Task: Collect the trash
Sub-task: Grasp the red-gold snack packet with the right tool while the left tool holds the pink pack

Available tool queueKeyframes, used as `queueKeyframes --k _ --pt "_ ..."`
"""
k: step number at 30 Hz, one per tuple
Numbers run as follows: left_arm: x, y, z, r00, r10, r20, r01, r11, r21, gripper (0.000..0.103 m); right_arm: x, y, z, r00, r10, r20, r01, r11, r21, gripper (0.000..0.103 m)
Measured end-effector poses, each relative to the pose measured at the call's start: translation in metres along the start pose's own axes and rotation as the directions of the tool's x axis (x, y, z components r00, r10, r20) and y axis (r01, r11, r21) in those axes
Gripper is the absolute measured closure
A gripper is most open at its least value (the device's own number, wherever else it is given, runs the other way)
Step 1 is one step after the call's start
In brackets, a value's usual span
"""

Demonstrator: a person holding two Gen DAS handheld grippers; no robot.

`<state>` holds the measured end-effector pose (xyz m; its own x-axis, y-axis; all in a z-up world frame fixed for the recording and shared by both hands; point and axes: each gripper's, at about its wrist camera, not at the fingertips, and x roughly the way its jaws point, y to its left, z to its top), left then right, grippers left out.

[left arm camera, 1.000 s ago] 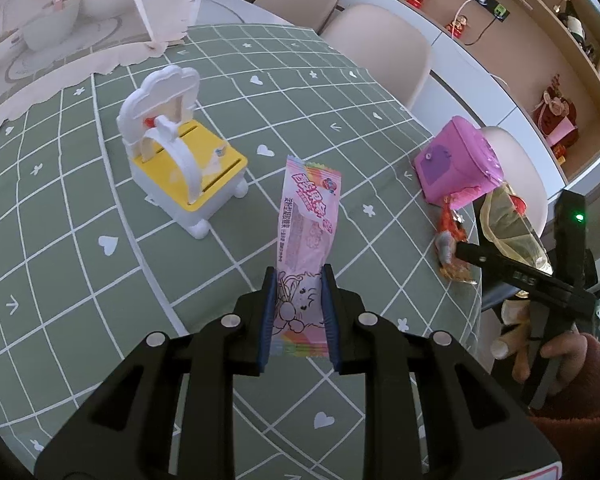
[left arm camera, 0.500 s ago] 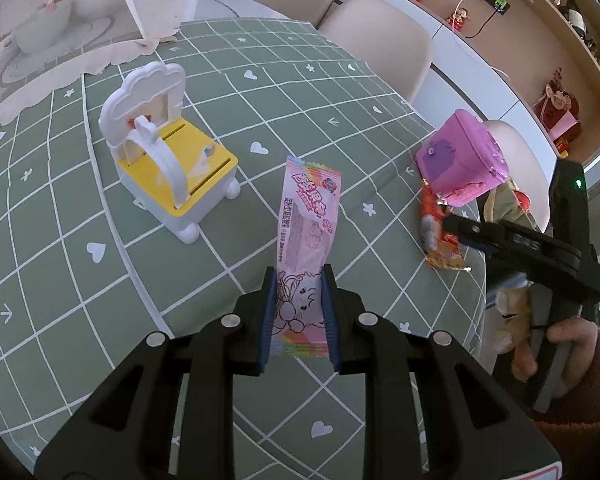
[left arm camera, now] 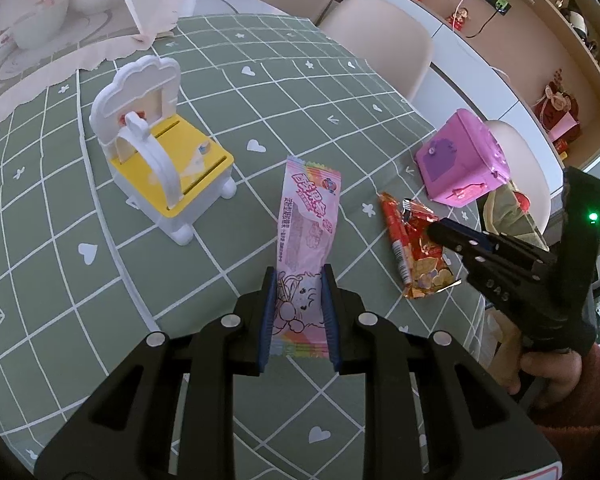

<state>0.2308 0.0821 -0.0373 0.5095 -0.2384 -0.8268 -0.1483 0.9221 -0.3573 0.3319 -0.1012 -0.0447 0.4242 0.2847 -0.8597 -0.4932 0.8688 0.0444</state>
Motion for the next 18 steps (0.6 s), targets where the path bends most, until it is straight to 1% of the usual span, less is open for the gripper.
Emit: queueKeyframes --k 3,7,8,9,10,12,13,14,15,18 --pt "0.000 0.001 0.001 1.000 0.001 0.003 -0.001 1.000 0.000 0.083 -0.011 -0.001 0.003 1.000 0.017 0.025 -0.017 1.000 -0.007 0.092" --pt "-0.001 0.000 0.001 1.000 -0.003 0.006 0.003 1.000 -0.001 0.083 -0.023 -0.009 0.007 0.998 0.033 0.059 -0.034 0.999 0.012 0.093" --pt "-0.001 -0.001 0.001 1.000 -0.004 0.007 0.004 1.000 -0.001 0.083 -0.024 -0.011 0.008 0.997 0.043 0.066 -0.045 0.999 0.022 0.093" --pt "-0.002 -0.001 0.000 1.000 -0.005 0.007 0.005 1.000 -0.001 0.083 -0.026 -0.015 0.007 0.995 0.072 0.072 -0.075 0.997 0.035 0.093" --pt "-0.002 -0.002 -0.001 1.000 -0.006 0.006 0.006 1.000 0.000 0.083 -0.025 -0.017 0.007 0.993 0.094 0.069 -0.098 0.994 0.046 0.092" --pt "-0.002 -0.002 -0.002 1.000 -0.009 0.005 0.009 1.000 -0.001 0.083 -0.021 -0.025 0.004 0.991 0.132 0.030 -0.134 0.986 0.094 0.090" --pt "-0.002 -0.002 -0.003 1.000 -0.010 0.005 0.010 1.000 -0.002 0.083 -0.017 -0.026 0.004 0.990 0.144 0.011 -0.144 0.983 0.111 0.081" --pt "-0.002 -0.002 -0.003 1.000 -0.011 0.005 0.011 1.000 -0.004 0.083 -0.013 -0.028 0.001 0.987 0.157 -0.013 -0.154 0.979 0.134 0.068" --pt "-0.003 -0.003 -0.004 1.000 -0.012 0.005 0.012 1.000 -0.007 0.083 -0.008 -0.029 -0.003 0.987 0.160 -0.032 -0.154 0.976 0.155 0.065" --pt "-0.007 -0.003 -0.006 1.000 -0.014 0.009 0.014 1.000 -0.009 0.083 0.006 -0.022 -0.010 0.978 0.194 -0.081 -0.176 0.965 0.192 0.064"
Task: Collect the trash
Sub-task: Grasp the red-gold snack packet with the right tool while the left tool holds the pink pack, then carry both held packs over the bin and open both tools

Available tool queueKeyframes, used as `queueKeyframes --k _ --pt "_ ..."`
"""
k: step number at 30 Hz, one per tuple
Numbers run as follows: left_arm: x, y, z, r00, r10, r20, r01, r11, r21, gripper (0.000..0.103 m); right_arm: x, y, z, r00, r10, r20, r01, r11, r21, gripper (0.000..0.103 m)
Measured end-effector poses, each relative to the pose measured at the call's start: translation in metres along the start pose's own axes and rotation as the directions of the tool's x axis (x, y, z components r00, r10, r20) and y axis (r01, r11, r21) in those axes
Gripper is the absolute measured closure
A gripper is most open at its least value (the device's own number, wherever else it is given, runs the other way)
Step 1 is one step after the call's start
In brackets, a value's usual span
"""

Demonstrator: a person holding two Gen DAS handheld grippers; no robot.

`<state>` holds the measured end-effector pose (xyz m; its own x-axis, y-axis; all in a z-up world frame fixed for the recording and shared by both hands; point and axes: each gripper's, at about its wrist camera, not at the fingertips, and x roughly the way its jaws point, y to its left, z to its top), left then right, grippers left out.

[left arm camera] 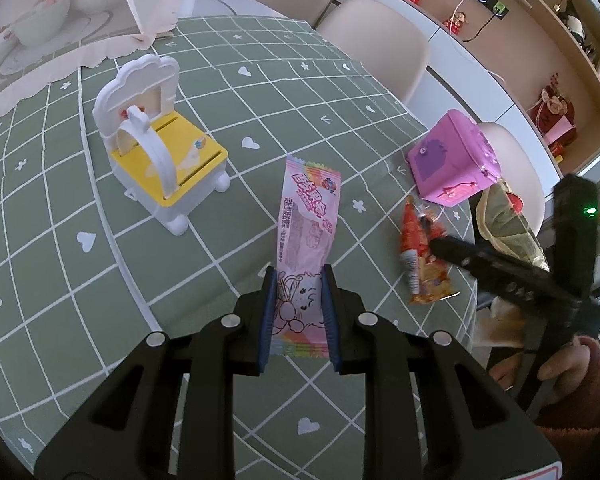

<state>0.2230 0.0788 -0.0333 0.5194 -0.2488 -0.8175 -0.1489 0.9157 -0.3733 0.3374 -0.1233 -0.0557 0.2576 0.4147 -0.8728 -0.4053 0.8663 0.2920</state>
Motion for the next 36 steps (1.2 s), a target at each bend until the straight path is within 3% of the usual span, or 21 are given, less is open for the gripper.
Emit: queueKeyframes --k 3,10,12,13,17,22,25,29,32,36 --pt "-0.005 -0.002 0.000 1.000 0.005 0.008 -0.005 1.000 0.002 0.083 0.007 0.013 -0.004 1.000 -0.016 0.008 0.016 0.999 -0.032 0.063" --pt "-0.019 -0.005 0.000 0.999 0.037 0.030 -0.038 0.999 0.032 0.083 0.013 0.050 -0.024 0.973 -0.207 0.100 0.223 0.958 -0.180 0.061" --pt "-0.022 -0.003 -0.002 0.999 0.032 0.026 -0.033 0.999 0.035 0.083 0.011 0.053 -0.029 0.973 -0.198 0.117 0.218 0.958 -0.187 0.069" --pt "-0.021 -0.002 -0.004 0.999 0.032 0.019 -0.033 0.999 0.036 0.083 0.009 0.053 -0.030 0.974 -0.195 0.119 0.215 0.958 -0.189 0.081" --pt "-0.019 0.001 -0.009 1.000 0.030 0.000 -0.030 0.999 0.022 0.083 -0.024 0.051 -0.031 0.981 -0.114 0.156 0.141 0.974 -0.175 0.089" --pt "-0.026 -0.011 -0.007 0.998 0.015 0.055 -0.015 1.000 0.009 0.083 -0.076 0.033 -0.022 0.974 -0.041 0.224 0.077 0.985 -0.155 0.091" --pt "-0.034 -0.031 0.004 0.995 0.020 0.099 -0.021 1.000 0.008 0.083 -0.103 0.019 -0.017 0.966 0.002 0.260 0.034 0.991 -0.133 0.091" --pt "-0.054 -0.083 0.031 0.982 0.011 0.190 -0.028 0.996 0.084 0.083 -0.150 -0.007 -0.006 0.937 0.014 0.349 0.032 0.992 -0.124 0.091" --pt "-0.058 -0.129 0.055 0.969 0.011 0.246 -0.052 0.986 0.161 0.083 -0.184 -0.029 -0.004 0.912 -0.011 0.411 0.063 0.991 -0.114 0.091" --pt "-0.056 -0.187 0.075 0.959 -0.049 0.279 -0.016 0.974 0.224 0.083 -0.232 -0.081 -0.004 0.874 -0.084 0.479 0.127 0.990 -0.058 0.091"
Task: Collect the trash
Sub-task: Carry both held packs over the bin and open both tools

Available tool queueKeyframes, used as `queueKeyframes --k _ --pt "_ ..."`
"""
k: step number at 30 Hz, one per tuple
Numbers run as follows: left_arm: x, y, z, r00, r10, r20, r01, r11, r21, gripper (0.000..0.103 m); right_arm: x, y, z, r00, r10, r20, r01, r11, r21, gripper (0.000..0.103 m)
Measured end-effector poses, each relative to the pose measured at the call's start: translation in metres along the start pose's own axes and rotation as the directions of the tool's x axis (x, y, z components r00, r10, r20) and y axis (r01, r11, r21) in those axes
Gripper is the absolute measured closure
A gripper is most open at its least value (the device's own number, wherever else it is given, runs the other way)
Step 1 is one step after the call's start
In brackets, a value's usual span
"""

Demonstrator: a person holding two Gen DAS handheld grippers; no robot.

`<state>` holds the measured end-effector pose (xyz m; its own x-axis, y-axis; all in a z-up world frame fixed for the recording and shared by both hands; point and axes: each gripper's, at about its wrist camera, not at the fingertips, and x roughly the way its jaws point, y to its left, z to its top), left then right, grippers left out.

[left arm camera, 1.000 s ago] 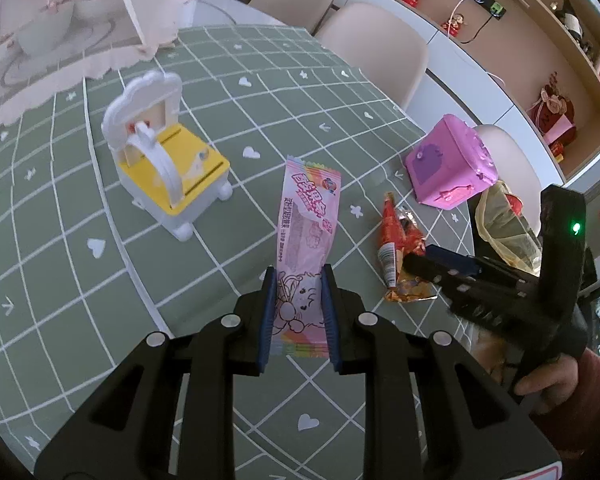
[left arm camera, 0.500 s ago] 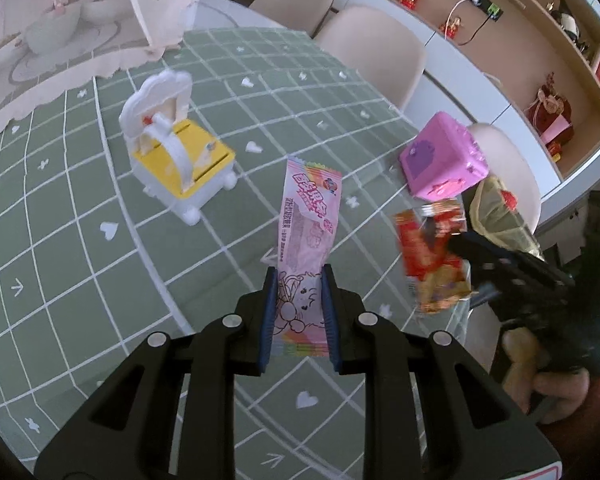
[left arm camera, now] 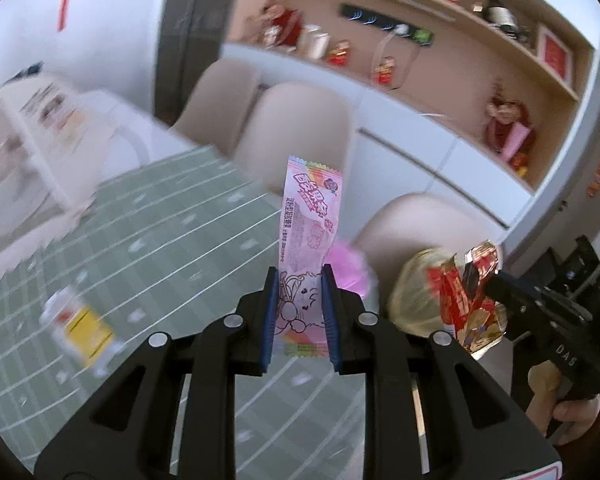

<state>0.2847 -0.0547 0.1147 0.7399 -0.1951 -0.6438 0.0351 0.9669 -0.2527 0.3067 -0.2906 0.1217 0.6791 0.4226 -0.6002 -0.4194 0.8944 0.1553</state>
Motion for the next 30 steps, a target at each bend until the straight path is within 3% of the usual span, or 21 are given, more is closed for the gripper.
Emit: queueKeyframes --k 3,6,11,13,17,23,24,26,28,30 --pt "0.020 -0.053 0.012 0.997 -0.076 0.001 0.076 0.995 0.059 0.083 -0.024 -0.044 0.004 0.997 -0.063 0.039 0.061 0.998 0.030 0.091" --pt "0.047 -0.098 0.011 0.989 -0.141 -0.045 0.145 0.985 0.091 0.083 -0.045 -0.090 0.003 0.990 -0.131 0.057 0.127 0.990 0.063 0.091" --pt "0.102 -0.180 -0.002 0.957 -0.245 -0.158 0.269 0.951 0.152 0.083 -0.072 -0.163 -0.004 0.974 -0.217 0.068 0.207 0.970 0.130 0.091" --pt "0.124 -0.201 -0.010 0.946 -0.249 -0.209 0.283 0.948 0.149 0.083 -0.075 -0.188 -0.008 0.971 -0.231 0.063 0.219 0.963 0.155 0.091" --pt "0.185 -0.235 -0.030 0.903 -0.239 -0.357 0.298 0.947 0.120 0.083 -0.070 -0.229 -0.021 0.969 -0.244 0.028 0.236 0.957 0.169 0.091" --pt "0.244 -0.258 -0.057 0.870 -0.166 -0.465 0.246 0.962 0.117 0.083 -0.052 -0.272 -0.040 0.972 -0.233 -0.021 0.231 0.944 0.236 0.091" --pt "0.249 -0.259 -0.058 0.869 -0.163 -0.468 0.243 0.963 0.116 0.083 -0.048 -0.277 -0.043 0.974 -0.225 -0.031 0.225 0.942 0.250 0.091" --pt "0.252 -0.260 -0.058 0.870 -0.186 -0.456 0.258 0.961 0.100 0.067 -0.040 -0.284 -0.045 0.976 -0.212 -0.048 0.217 0.941 0.260 0.091" --pt "0.247 -0.258 -0.054 0.880 -0.201 -0.431 0.261 0.962 0.084 0.057 -0.033 -0.287 -0.047 0.979 -0.195 -0.061 0.204 0.943 0.264 0.091" --pt "0.239 -0.252 -0.050 0.891 -0.205 -0.404 0.252 0.965 0.066 0.055 -0.024 -0.285 -0.048 0.983 -0.170 -0.074 0.184 0.947 0.265 0.091"
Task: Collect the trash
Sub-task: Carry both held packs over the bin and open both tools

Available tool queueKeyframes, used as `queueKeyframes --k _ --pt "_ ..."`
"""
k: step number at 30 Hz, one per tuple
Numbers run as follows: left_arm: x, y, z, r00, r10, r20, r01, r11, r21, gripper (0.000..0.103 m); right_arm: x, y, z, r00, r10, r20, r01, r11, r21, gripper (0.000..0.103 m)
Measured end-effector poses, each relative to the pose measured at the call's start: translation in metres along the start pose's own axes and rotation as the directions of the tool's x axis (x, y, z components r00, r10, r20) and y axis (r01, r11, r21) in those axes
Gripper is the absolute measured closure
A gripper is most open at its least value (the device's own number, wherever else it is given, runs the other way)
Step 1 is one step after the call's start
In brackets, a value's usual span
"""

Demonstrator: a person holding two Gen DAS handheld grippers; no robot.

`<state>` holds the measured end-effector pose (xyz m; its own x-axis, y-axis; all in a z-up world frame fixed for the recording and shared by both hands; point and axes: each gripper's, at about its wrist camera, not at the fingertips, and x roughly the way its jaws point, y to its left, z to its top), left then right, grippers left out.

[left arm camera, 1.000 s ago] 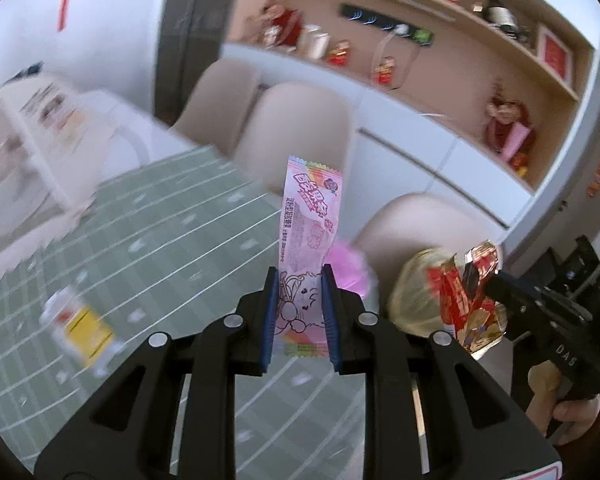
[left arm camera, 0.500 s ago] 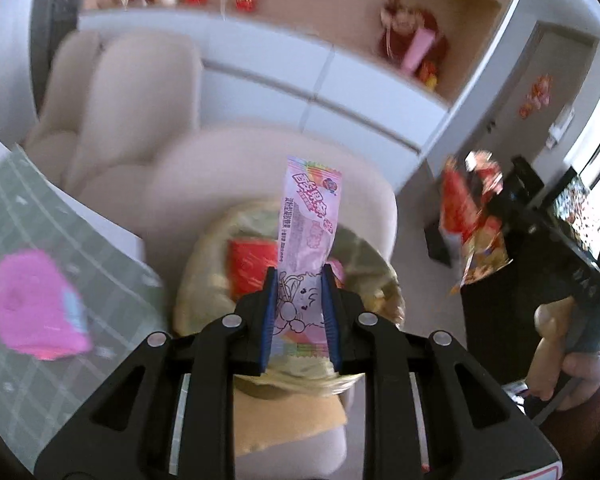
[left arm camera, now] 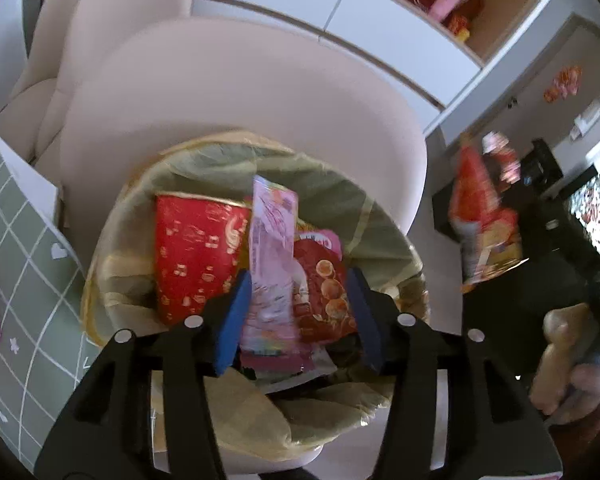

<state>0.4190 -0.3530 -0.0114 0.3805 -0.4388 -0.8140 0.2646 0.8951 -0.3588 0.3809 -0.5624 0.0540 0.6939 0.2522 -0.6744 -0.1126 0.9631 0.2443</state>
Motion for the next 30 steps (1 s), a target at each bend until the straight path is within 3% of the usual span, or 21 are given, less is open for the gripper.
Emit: queueKeyframes --k 7,13,18,20,28,30 --pt "-0.060 0.028 -0.015 0.991 0.021 0.135 0.000 0.989 -0.147 0.043 0.048 0.040 -0.005 0.992 0.087 -0.093 -0.093 0.994 -0.056 0.091" --pt "-0.108 0.040 -0.041 0.964 0.161 0.210 -0.130 0.979 -0.156 0.026 0.102 0.068 -0.033 0.970 0.084 -0.230 -0.106 0.991 -0.084 0.091" --pt "-0.133 0.053 -0.071 0.943 0.259 0.207 -0.228 0.960 -0.163 0.026 0.125 0.077 -0.055 0.948 0.059 -0.313 -0.102 0.987 -0.120 0.091" --pt "-0.135 0.062 -0.082 0.939 0.284 0.196 -0.248 0.950 -0.191 0.025 0.126 0.081 -0.058 0.949 0.041 -0.314 -0.094 0.983 -0.157 0.091" --pt "-0.158 0.082 -0.117 0.910 0.358 0.210 -0.302 0.918 -0.256 0.025 0.111 0.080 -0.059 0.957 0.053 -0.286 -0.091 0.988 -0.122 0.088" --pt "-0.164 0.085 -0.122 0.905 0.362 0.223 -0.302 0.917 -0.260 0.025 0.101 0.084 -0.059 0.960 0.046 -0.276 -0.087 0.987 -0.138 0.076"
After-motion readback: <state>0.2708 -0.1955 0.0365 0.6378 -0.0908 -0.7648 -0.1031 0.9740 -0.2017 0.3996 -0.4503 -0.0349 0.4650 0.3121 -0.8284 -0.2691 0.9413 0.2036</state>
